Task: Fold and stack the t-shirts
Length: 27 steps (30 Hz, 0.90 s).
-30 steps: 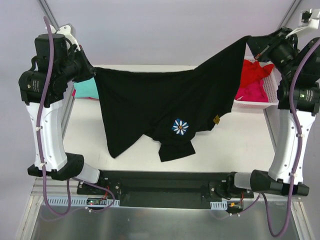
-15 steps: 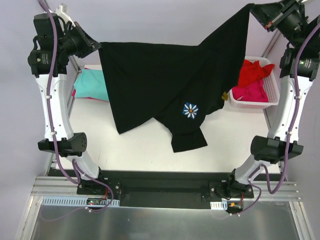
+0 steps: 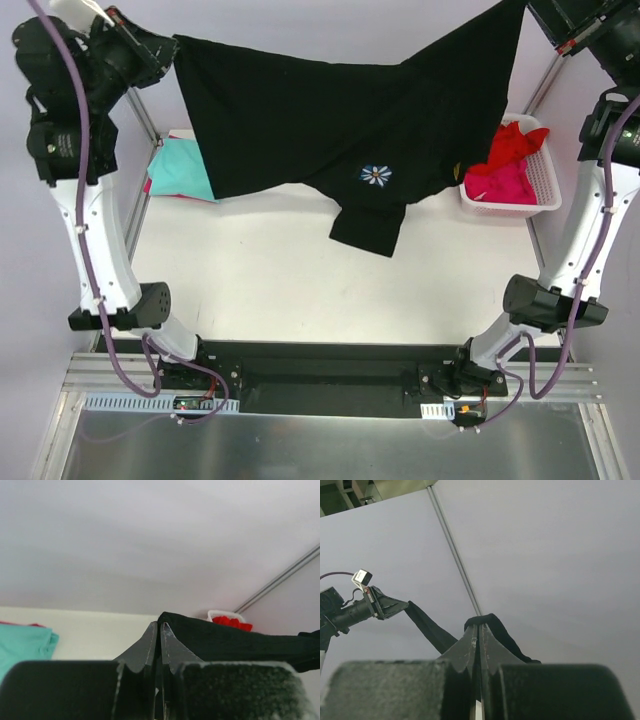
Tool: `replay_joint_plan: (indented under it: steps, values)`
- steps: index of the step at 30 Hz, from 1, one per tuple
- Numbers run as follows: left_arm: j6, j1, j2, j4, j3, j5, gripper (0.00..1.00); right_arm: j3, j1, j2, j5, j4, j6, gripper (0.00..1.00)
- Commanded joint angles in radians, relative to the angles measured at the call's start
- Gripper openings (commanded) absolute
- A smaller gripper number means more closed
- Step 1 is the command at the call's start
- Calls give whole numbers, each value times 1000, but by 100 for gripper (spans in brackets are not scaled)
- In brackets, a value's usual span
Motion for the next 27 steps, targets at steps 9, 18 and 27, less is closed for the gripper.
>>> replay_joint_plan:
  steps: [9,18,27]
  values:
    - [-46,14,-371,167,-207,18,0,-114,7,-276,-4,241,192,0]
    - [-56,15,-592,153,-271,-17,0,-235,6,-529,25,180,202,1]
    - [-57,14,-670,121,-224,-132,0,-163,7,-561,93,120,228,0]
